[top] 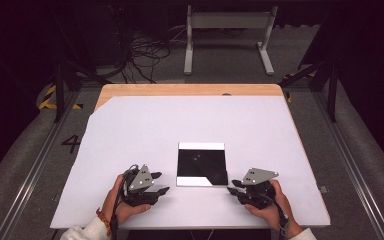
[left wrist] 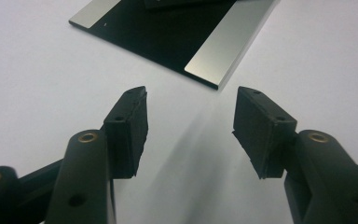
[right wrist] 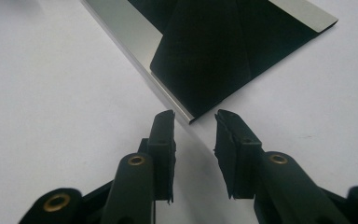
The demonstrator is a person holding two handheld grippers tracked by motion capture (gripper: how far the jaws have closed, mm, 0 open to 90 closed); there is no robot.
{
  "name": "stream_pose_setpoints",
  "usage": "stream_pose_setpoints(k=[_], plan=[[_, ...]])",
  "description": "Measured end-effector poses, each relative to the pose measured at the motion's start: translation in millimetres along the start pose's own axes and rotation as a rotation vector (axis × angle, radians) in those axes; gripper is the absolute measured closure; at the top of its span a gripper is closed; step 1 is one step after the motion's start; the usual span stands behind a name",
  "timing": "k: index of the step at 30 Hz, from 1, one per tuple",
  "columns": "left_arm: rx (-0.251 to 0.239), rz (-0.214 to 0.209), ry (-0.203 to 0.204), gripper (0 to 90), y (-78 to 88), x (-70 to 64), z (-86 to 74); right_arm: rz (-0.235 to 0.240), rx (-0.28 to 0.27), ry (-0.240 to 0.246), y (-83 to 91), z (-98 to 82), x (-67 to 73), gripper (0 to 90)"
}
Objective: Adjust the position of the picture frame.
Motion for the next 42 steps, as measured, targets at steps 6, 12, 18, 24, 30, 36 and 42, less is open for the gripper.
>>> stream_pose_setpoints(k=[6,12,18,24,30,36,42], plan=[[-0.015,0.001,-0.004,37.3,6.5,-0.9,-3.0,-0.004,0.004,0.002,3.8,-0.1,-2.8,69.0],[-0.003,0.025,0.004,28.8,12.9,0.0,-10.6,0.003,0.025,0.008,5.6,-0.4,-3.8,67.6],[-0.012,0.031,0.035,21.1,22.5,2.8,-20.9,0.014,0.051,0.01,4.9,-1.6,-3.2,68.8],[-0.013,0.025,0.057,17.6,28.8,4.3,-28.9,0.026,0.07,0.015,4.5,-2.5,-2.5,70.4],[-0.03,0.026,0.068,16.8,34.3,5.3,-33.2,0.038,0.08,0.01,4.2,-1.5,-3.6,72.4],[-0.028,0.027,0.069,16.8,35.7,7.0,-35.6,0.049,0.112,0.02,6.1,-0.6,-4.9,75.0],[-0.032,0.022,0.072,16.8,34.9,6.5,-35.4,0.061,0.153,0.026,2.7,-0.9,-4.7,76.7]])
Point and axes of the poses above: each handheld gripper's, and its own axes: y roughly backward along the jaws, z roughly out of its top, x roughly to its left, the point moved 6 cm from there along -y, roughly forward along the jaws, and after that the axes turned 10 degrees about -z, right-handed, at the moved point
